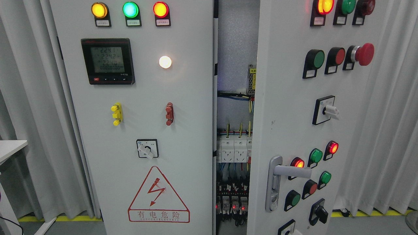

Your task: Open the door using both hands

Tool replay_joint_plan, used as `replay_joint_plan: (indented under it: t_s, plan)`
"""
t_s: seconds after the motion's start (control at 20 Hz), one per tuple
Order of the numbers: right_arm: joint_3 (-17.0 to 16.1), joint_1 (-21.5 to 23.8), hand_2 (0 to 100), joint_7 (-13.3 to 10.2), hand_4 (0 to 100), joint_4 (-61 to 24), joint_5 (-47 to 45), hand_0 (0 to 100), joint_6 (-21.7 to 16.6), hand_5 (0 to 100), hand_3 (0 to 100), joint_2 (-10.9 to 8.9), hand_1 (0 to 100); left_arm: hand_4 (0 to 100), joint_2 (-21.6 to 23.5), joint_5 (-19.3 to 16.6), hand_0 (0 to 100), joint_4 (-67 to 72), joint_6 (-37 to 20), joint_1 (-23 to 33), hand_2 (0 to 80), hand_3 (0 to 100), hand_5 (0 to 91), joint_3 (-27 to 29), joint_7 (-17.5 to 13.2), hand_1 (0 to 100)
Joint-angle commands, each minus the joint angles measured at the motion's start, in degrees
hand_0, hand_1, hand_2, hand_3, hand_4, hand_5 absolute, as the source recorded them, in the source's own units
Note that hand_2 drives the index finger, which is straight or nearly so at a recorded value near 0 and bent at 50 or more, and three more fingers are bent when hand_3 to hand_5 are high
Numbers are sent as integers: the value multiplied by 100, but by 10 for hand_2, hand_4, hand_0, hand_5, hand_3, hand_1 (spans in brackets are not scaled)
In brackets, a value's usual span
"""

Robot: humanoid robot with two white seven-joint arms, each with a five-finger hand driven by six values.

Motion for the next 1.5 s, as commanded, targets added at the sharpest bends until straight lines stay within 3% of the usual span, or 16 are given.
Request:
replay_joint_plan:
  t_s: [0.0, 0.05, 0.1, 0.15, 0.2, 0.4, 0.5, 0.75, 1.05, 1.3, 1.45]
  plan:
    - [0, -79, 0, 2, 0, 185, 26, 218, 0, 0, 0, -26, 0, 37, 563, 167, 296, -2473, 80, 531, 27, 27, 0, 26, -1608, 0]
    - [0, -71, 0, 2, 0, 185, 26, 218, 0, 0, 0, -26, 0, 37, 615, 167, 296, -2799, 80, 558, 27, 27, 0, 61, -2389, 0]
    - [0, -79, 0, 2, 0, 185, 26, 218, 0, 0, 0, -26, 0, 37, 651, 167, 296, -3055, 71, 567, 26, 27, 0, 183, -2980, 0]
    - [0, -71, 0, 2, 0, 185, 26, 218, 0, 0, 0, -26, 0, 37, 703, 150, 296, -3336, 63, 575, 26, 27, 0, 385, -3473, 0]
    - [0, -70, 0, 2, 0, 185, 26, 218, 0, 0, 0, -26, 0, 37, 765, 150, 296, -3634, 63, 619, 26, 28, 0, 526, -3644, 0]
    - [0, -70, 0, 2, 0, 185, 26, 218, 0, 0, 0, -26, 0, 37, 1371, 228, 296, -5049, 54, 909, 26, 28, 0, 510, -3663, 0]
    - [0, -70, 0, 2, 0, 185, 26, 218, 0, 0, 0, -26, 0, 37, 1512, 526, 296, -5918, 54, 1146, 27, 28, 0, 388, -3663, 0]
    - [0, -79, 0, 2, 0, 185, 18, 218, 0, 0, 0, -26, 0, 36, 2933, 2097, 296, -8607, 63, 1569, 26, 28, 0, -623, -3619, 0]
    - [0, -79, 0, 2, 0, 185, 26, 219, 0, 0, 0, -26, 0, 38, 3927, 3505, 296, -10104, 71, 1393, 27, 27, 0, -563, -3619, 0]
    - [0, -70, 0, 2, 0, 185, 26, 219, 0, 0, 0, -26, 0, 37, 4376, 4471, 296, -10624, 89, 726, 27, 27, 0, -580, -3645, 0]
    - [0, -79, 0, 2, 0, 185, 26, 218, 0, 0, 0, -26, 0, 37, 4483, 5087, 296, -10756, 614, 313, 27, 27, 0, -589, -3663, 0]
